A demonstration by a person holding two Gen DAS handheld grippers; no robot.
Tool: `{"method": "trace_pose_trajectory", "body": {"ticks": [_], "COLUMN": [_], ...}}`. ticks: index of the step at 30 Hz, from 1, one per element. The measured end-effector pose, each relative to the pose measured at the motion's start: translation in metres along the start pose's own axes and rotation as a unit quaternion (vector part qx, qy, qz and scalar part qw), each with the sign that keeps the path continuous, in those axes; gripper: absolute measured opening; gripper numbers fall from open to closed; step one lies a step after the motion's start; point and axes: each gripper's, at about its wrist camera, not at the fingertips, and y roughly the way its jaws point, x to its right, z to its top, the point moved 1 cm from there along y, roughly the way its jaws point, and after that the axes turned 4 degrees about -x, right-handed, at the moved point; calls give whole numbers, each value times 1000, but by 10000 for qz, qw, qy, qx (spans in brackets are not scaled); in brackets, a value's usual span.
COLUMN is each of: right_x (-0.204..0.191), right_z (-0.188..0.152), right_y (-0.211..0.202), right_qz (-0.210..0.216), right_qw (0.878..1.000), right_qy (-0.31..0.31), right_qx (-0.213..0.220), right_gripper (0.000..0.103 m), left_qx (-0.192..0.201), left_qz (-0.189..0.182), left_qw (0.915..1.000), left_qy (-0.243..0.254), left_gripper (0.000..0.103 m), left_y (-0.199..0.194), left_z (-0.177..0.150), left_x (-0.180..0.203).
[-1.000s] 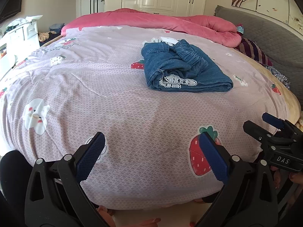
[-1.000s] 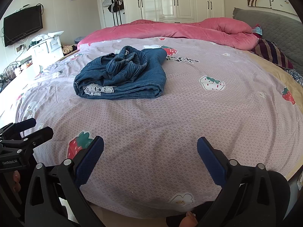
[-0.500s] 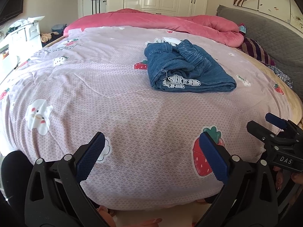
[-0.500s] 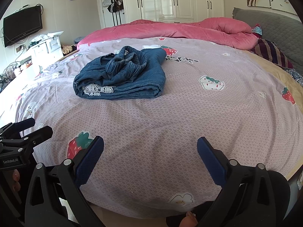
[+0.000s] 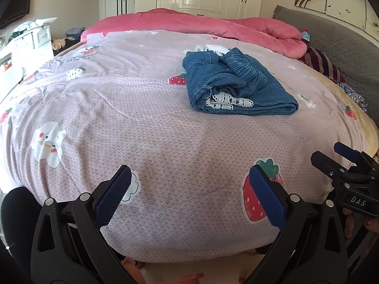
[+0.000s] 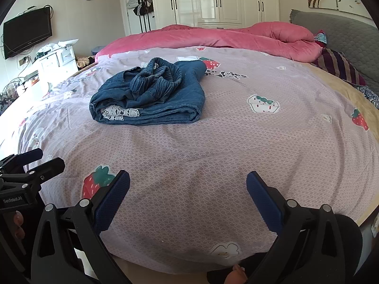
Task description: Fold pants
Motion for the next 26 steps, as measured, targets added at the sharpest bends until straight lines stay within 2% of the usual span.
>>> {"method": "trace_pose_trajectory", "body": {"ticks": [11, 15, 17, 20, 22, 26], "right_x": [16, 39, 56, 97, 139, 224], "right_z": [8, 18, 27, 51, 70, 101], "right_y": [8, 10, 12, 12, 15, 38], "right_qz": [-154, -302, -359, -631, -983, -1745], "right_qw": [9998, 9989, 9980, 9947, 9889, 9724], "right_qy": [149, 346, 523, 808, 1101, 1548], "right_qx": [-62, -52, -57, 103, 170, -53], "right_gripper": [98, 98, 98, 98, 98, 98], "left_qx": [-133, -161, -3, 18, -195, -520], "left_qz": [270, 127, 4, -16, 203, 1150], "left_qw": [9995, 9998, 10000, 9999, 9988, 9888], "left_qy": [32, -52, 4, -113, -398, -792], "left_gripper": [93, 93, 93, 94, 94, 94], "left_y": [10, 11, 7, 11, 29, 78], "left_z": [7, 16, 24, 55, 81, 126], "left_x": [-5, -14, -21, -48, -87, -170]}}
